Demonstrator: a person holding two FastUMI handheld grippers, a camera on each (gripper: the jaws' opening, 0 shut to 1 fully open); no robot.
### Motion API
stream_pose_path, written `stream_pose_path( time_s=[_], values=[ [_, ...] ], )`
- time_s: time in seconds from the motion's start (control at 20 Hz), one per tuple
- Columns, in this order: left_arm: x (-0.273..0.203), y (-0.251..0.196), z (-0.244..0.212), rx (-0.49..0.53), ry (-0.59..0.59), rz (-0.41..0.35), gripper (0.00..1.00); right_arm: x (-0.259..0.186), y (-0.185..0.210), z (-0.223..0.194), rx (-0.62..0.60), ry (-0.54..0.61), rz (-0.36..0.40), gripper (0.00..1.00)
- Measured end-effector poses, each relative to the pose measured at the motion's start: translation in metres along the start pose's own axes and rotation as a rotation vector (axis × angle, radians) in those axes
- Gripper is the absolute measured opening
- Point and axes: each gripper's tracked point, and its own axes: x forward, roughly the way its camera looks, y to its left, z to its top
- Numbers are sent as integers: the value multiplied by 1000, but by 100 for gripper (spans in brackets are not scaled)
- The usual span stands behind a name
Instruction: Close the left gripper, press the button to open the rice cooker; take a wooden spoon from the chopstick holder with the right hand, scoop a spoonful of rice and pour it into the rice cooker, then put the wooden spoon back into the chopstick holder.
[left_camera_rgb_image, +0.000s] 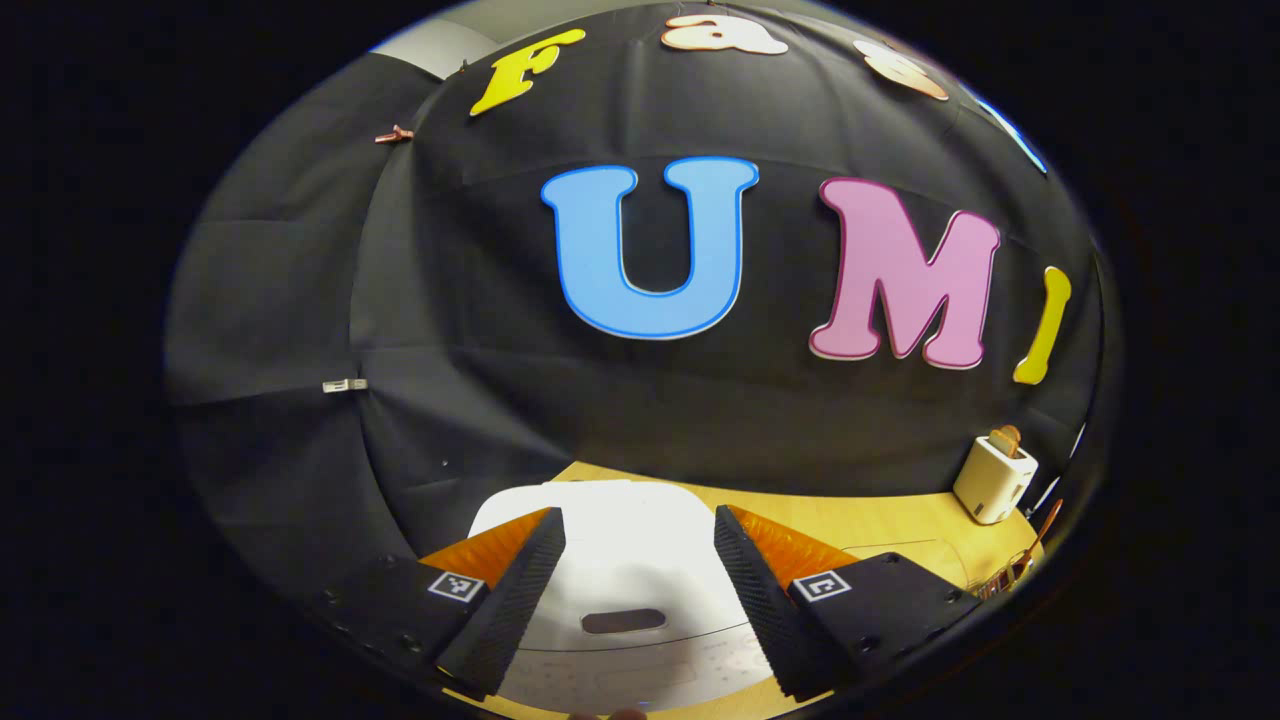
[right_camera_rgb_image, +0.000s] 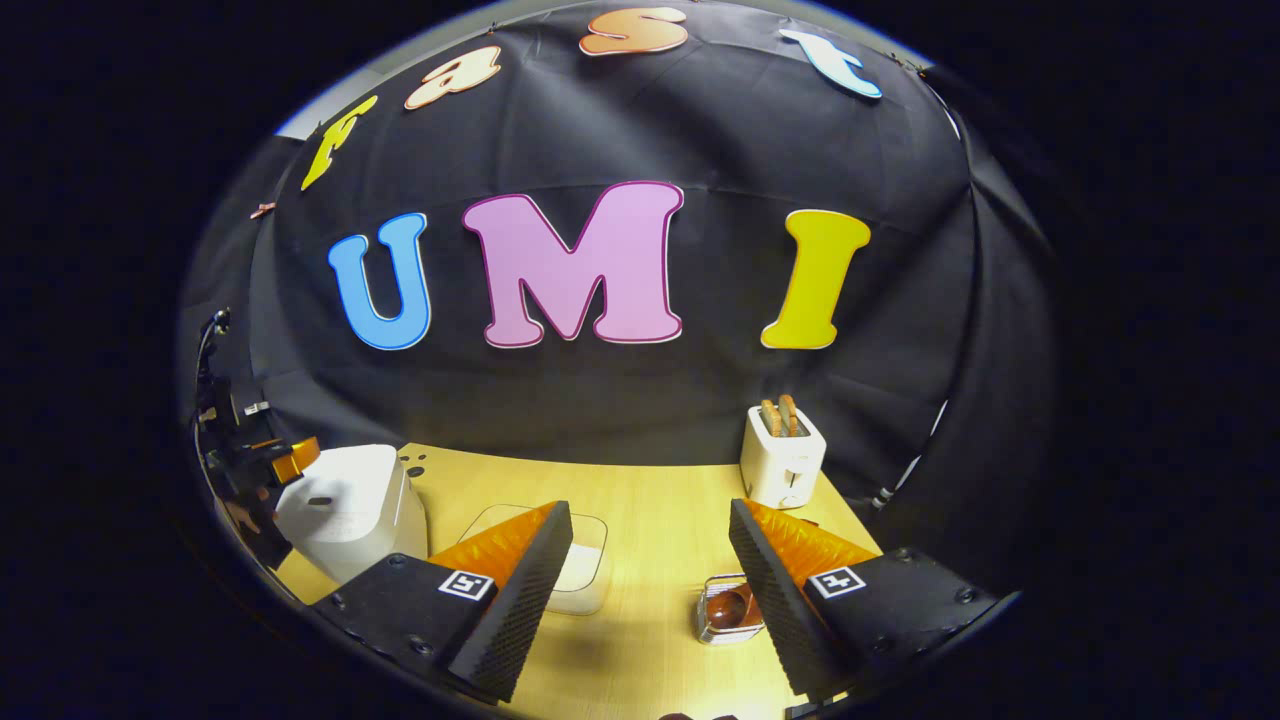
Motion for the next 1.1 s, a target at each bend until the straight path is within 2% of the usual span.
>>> stream_pose_path(
  time_s=[0.2,0.45,0.75,1.1],
  values=[
    [-2,6,10,13,3,-10,97,-11,-2,10,18,-17,-20,98],
    [-39,-7,50,-11,-83,-50,96,-26,17,24,32,-18,-1,98],
    [-112,-68,109,-95,-214,-204,95,-39,34,51,42,-90,8,98],
    [-158,-102,103,-86,-223,-327,95,-71,41,46,39,-92,-14,98]
  ],
)
